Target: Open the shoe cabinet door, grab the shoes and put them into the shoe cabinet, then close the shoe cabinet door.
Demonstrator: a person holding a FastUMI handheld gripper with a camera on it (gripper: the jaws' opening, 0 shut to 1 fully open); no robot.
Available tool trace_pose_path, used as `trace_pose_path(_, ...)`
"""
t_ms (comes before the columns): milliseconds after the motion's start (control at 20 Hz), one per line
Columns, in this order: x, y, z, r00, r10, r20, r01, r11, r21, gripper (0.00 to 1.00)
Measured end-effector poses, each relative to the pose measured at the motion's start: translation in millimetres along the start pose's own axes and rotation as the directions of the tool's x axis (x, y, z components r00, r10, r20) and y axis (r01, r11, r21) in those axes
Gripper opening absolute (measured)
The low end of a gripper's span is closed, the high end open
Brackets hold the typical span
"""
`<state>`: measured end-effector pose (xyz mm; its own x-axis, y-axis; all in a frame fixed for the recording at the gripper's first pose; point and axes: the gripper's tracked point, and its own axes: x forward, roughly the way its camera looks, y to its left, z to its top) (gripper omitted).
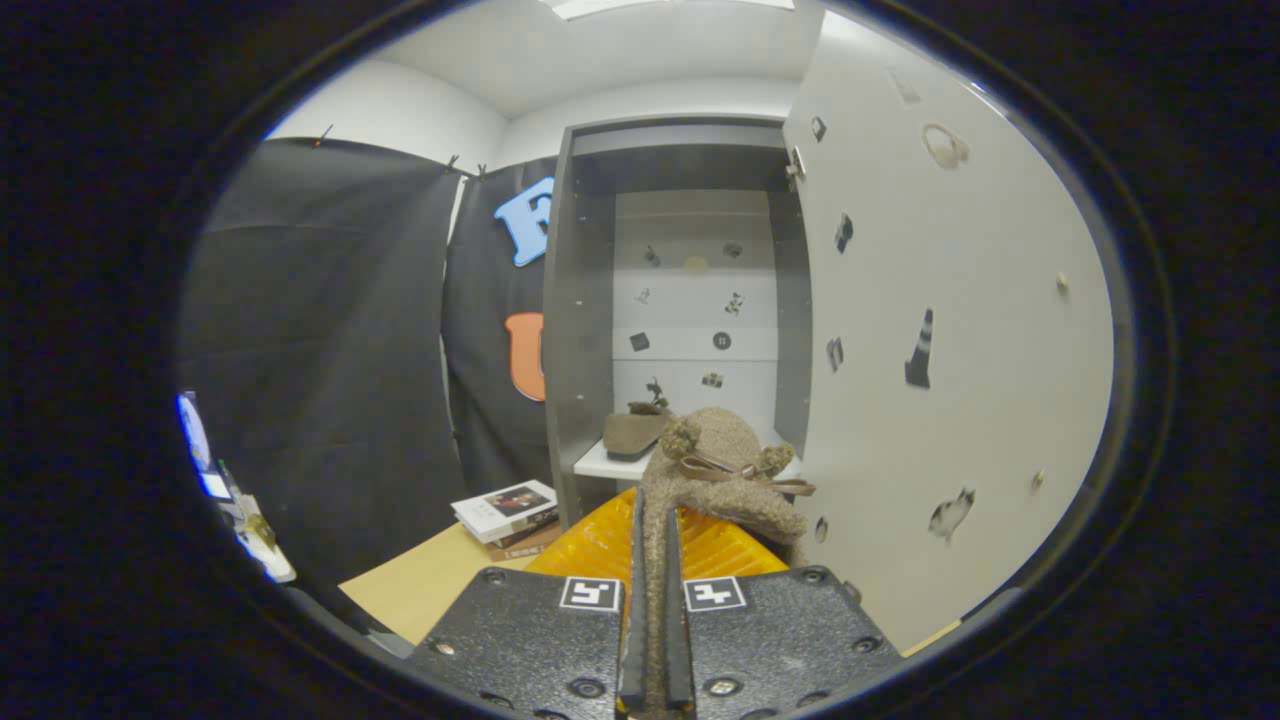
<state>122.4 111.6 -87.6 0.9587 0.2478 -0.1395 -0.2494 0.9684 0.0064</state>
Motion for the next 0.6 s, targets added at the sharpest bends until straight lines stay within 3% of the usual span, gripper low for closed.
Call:
trace_pose_path(400,56,-19,66,0.99,-0.144,0.014,0.144,0.976,-0.166,0.1)
trace_pose_path(500,73,-19,67,0.988,-0.156,-0.001,0.153,0.975,-0.162,0.1)
trace_pose_path(600,92,-12,66,0.992,-0.123,-0.04,0.119,0.989,-0.085,0.1)
